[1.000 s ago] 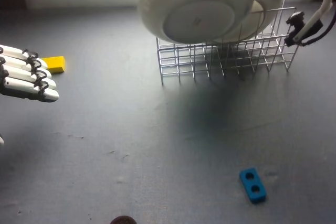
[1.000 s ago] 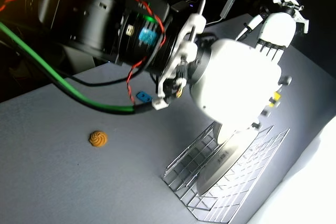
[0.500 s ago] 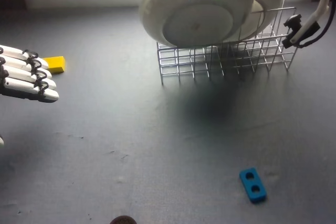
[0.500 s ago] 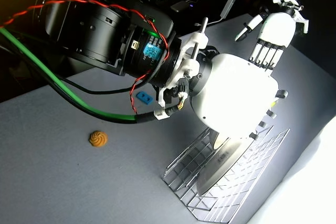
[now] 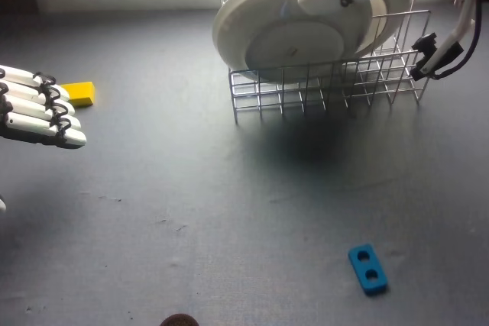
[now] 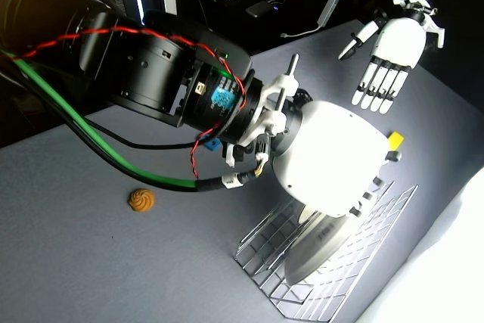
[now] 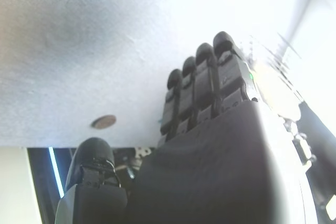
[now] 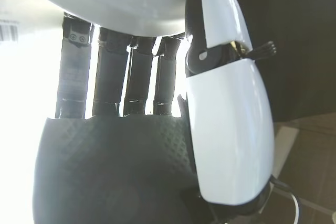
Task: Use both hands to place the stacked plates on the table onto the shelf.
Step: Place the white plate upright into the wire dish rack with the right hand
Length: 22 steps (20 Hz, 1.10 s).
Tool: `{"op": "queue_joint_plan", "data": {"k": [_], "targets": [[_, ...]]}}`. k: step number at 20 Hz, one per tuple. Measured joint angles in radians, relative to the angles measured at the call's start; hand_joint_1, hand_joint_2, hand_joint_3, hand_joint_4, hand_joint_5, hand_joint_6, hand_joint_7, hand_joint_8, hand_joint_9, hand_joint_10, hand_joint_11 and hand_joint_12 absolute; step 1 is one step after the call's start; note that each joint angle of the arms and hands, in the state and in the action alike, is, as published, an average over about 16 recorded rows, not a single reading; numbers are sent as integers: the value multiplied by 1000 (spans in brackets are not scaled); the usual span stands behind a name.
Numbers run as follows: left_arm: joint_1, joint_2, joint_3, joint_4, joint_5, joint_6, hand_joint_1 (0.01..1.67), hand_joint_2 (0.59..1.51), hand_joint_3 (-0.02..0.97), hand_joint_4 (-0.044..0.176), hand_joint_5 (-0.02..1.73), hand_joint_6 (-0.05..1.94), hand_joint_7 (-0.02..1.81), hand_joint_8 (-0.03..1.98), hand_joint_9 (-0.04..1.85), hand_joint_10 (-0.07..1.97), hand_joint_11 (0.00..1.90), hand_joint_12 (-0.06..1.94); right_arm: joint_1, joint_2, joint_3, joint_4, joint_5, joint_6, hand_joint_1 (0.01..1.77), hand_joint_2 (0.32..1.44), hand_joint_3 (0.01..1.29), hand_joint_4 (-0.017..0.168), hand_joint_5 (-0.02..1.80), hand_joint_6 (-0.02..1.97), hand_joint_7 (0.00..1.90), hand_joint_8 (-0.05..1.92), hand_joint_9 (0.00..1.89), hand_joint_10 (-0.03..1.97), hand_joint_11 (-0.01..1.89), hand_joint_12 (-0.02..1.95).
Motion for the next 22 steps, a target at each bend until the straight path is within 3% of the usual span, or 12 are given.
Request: {"op": "queue_joint_plan", "data": {"k": [12, 22], "targets": [[0, -4, 0, 4, 0, 0, 16, 1180, 16, -2, 88, 18, 107, 15, 83, 16, 21, 46, -27, -11, 11, -4, 15, 0, 1248, 1012, 17, 4, 922, 866, 1071, 878, 1331, 26, 822, 1103], [0, -5, 0, 5, -1, 0, 16, 1181, 16, -2, 96, 18, 122, 15, 98, 16, 19, 108, -42, -15, 11, -5, 18, 0, 1248, 1015, 17, 0, 918, 866, 1062, 886, 1326, 26, 797, 1132]]}}
